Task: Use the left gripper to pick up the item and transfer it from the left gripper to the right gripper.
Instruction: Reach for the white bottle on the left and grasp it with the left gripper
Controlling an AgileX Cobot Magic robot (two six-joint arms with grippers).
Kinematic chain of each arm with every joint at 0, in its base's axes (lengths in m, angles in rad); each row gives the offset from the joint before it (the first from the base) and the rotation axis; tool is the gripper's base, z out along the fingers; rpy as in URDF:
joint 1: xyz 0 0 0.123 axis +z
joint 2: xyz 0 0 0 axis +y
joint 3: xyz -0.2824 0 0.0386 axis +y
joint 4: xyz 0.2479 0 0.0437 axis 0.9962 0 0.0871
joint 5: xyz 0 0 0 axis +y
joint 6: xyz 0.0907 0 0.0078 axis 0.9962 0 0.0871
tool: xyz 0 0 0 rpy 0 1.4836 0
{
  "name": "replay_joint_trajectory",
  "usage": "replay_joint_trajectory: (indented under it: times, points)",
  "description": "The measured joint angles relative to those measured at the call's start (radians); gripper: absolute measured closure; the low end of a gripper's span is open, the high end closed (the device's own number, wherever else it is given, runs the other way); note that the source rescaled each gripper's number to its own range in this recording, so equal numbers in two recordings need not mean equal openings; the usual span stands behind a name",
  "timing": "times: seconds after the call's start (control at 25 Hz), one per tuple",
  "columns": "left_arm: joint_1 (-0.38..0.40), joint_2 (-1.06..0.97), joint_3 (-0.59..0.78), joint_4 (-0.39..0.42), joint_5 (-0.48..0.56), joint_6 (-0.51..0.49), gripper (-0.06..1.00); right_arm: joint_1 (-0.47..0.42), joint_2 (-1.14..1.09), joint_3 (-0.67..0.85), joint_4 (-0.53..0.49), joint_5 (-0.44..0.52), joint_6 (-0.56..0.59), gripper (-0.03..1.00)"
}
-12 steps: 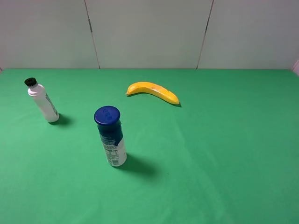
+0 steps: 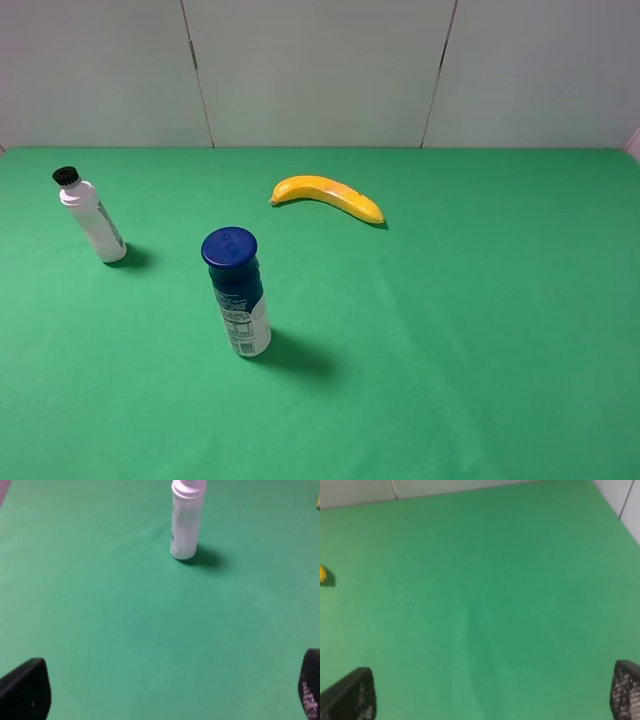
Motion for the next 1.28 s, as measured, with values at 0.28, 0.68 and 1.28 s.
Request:
replay_joint_trajectory:
  times: [0.28,0.68,1.28]
  points:
    - [0.000,0.000,0.000,0.000,-0.002,0.000,-0.06,0.000,0.000,0.000,0.000,0.000,0.000,-0.03]
    - [0.000,0.000,0.000,0.000,0.001,0.001,-0.06,0.000,0.000,0.000,0.000,0.000,0.000,-0.03]
    - [0.000,0.426,-0.332,-0.003,0.025,0.018,-0.06,0.000,0.000,0.000,0.000,0.000,0.000,-0.03]
